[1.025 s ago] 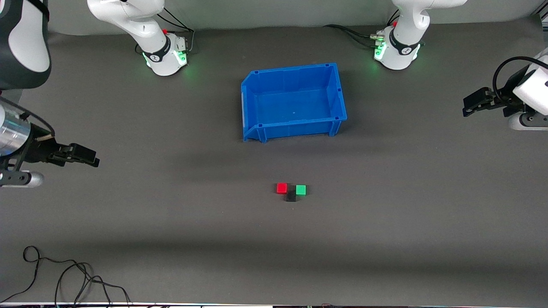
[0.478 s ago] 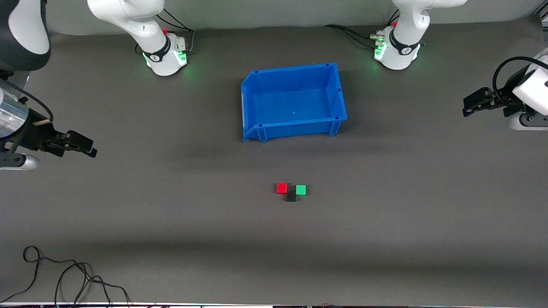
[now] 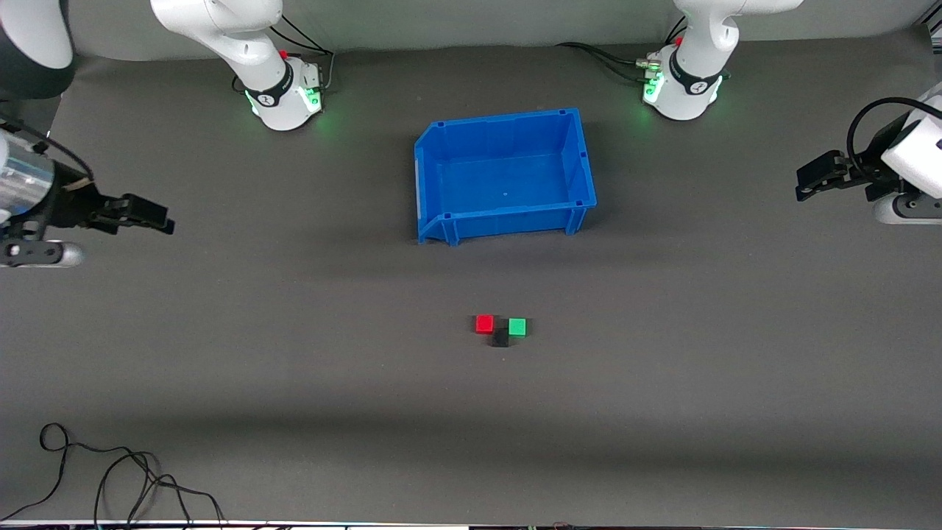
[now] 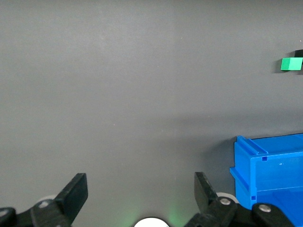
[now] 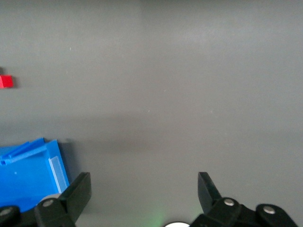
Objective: Attach green and red cubes to black cube
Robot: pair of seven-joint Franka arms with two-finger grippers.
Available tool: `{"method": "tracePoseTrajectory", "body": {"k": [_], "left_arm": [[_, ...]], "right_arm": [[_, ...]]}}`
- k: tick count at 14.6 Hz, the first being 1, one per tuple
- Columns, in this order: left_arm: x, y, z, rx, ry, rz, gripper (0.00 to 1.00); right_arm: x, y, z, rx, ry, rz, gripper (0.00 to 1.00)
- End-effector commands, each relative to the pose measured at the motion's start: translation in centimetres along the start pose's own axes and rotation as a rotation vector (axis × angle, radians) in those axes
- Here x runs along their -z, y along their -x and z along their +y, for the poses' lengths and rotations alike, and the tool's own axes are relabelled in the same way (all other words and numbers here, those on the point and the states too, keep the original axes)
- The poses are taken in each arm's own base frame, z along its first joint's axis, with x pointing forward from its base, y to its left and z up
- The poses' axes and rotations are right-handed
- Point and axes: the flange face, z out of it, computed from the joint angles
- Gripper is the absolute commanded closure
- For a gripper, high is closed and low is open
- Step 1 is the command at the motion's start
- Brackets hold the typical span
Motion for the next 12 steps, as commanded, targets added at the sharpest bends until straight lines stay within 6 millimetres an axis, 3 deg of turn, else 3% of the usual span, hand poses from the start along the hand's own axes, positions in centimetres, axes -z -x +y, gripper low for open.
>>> {"method": "tracePoseTrajectory", "body": {"k": [1, 7, 9, 12], "left_arm": [[0.3, 0.0, 0.1, -0.003, -0.016, 0.004, 0.00], [0.3, 0.0, 0.0, 0.000, -0.014, 0.007, 0.00], [0.3, 0.0, 0.0, 0.000, -0.014, 0.007, 0.00], [0.3, 0.0, 0.1, 0.001, -0.013, 0.009, 0.00]], "right_arm": [[0.6, 1.3, 0.5, -0.003, 0.025, 0.013, 0.00], [0.8, 1.4, 0.3, 0.000, 0.030, 0.013, 0.00], [1.9, 0.9, 0.2, -0.047, 0.072, 0.047, 0.00], [1.9, 1.0, -1.6, -0.079, 0.093, 0.054, 0.00]]}}
